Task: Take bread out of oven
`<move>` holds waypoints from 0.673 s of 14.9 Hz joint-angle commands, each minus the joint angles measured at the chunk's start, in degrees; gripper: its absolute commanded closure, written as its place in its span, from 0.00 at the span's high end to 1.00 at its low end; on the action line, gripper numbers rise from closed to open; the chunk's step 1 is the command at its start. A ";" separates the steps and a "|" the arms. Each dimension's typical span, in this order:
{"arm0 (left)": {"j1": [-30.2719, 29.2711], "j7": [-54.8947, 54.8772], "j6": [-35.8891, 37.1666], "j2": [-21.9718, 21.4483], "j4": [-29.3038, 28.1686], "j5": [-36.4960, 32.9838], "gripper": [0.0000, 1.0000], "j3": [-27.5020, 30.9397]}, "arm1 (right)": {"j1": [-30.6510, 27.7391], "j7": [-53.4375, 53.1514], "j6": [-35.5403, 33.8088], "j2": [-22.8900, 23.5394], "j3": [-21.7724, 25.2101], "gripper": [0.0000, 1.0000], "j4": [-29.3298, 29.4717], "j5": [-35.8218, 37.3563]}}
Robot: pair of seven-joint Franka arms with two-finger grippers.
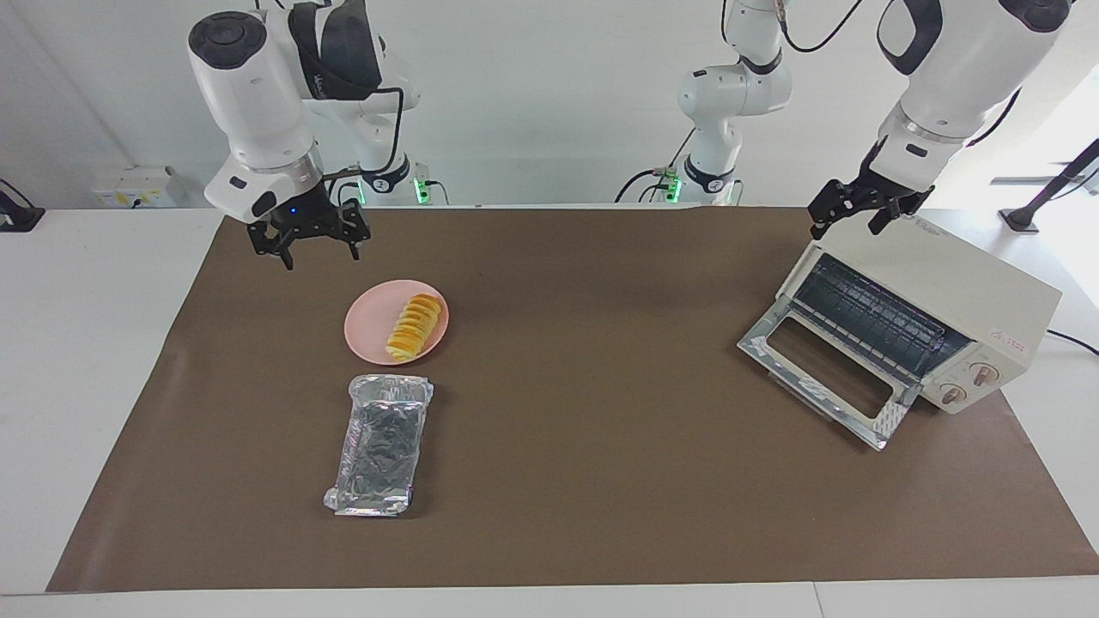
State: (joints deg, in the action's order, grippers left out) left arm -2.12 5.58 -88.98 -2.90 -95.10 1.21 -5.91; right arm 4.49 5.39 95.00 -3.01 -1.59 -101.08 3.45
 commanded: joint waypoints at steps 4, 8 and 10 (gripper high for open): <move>-0.26 -0.04 0.39 -0.80 -0.35 0.81 1.00 0.20 | -5.70 4.54 -12.36 5.29 -0.61 1.00 13.87 -3.09; -0.26 -0.04 0.39 -0.80 -0.35 0.81 1.00 0.20 | -7.21 4.37 -11.51 5.03 -1.31 1.00 13.46 -2.84; -0.26 -0.04 0.39 -0.80 -0.35 0.81 1.00 0.20 | -7.12 3.93 -11.15 4.94 -1.31 1.00 13.01 -2.92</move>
State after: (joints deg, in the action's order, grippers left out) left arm -2.12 5.58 -88.98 -2.90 -95.10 1.21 -5.91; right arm -1.72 8.64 83.60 1.47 -2.00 -88.69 1.25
